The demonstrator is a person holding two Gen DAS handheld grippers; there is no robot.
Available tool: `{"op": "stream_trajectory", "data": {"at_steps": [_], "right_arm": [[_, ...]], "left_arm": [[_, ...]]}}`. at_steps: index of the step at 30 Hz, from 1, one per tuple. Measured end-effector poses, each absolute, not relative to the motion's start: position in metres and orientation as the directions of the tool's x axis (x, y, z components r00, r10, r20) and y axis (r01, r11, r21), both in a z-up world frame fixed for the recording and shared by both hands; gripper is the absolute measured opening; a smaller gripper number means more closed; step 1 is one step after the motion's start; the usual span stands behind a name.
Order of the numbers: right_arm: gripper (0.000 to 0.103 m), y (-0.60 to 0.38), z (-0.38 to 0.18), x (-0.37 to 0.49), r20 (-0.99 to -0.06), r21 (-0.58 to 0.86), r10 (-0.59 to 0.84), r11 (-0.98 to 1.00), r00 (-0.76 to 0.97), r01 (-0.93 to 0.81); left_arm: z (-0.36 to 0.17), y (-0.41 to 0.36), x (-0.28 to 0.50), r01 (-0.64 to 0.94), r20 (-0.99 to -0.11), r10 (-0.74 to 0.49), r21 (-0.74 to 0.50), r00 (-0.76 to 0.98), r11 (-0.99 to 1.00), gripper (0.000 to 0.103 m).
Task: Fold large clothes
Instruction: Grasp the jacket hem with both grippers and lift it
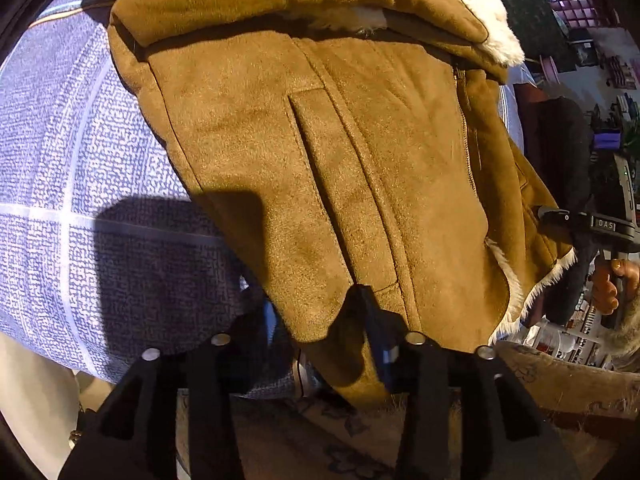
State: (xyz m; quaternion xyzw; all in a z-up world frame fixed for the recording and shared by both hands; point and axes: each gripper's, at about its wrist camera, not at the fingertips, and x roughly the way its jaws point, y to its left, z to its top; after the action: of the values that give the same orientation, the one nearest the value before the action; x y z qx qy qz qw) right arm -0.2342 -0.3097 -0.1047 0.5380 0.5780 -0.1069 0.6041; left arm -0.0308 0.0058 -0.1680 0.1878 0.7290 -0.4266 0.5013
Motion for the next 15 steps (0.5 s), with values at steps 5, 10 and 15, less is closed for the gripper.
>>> {"op": "stream_trajectory", "data": {"at_steps": [5,10,15], "right_arm": [[0.018,-0.305,-0.105,-0.233,-0.819,0.516,0.489,0.397,0.3,0.759],[0.018,-0.305,-0.104,-0.233,-0.821,0.513,0.49,0.403,0.295,0.758],[0.018,-0.303,-0.107,-0.23,-0.821,0.507,0.496,0.41,0.281,0.758]], "left_arm": [[-0.182,0.013,-0.034,0.698,-0.892,-0.118,-0.419,-0.437,0.58,0.071],[-0.17,0.027,-0.035,0.639,-0.853,-0.181,-0.492,-0.489,0.591,0.068],[-0.191,0.023,-0.053,0.613,-0.803,-0.118,-0.532,-0.584,0.584,0.051]]}}
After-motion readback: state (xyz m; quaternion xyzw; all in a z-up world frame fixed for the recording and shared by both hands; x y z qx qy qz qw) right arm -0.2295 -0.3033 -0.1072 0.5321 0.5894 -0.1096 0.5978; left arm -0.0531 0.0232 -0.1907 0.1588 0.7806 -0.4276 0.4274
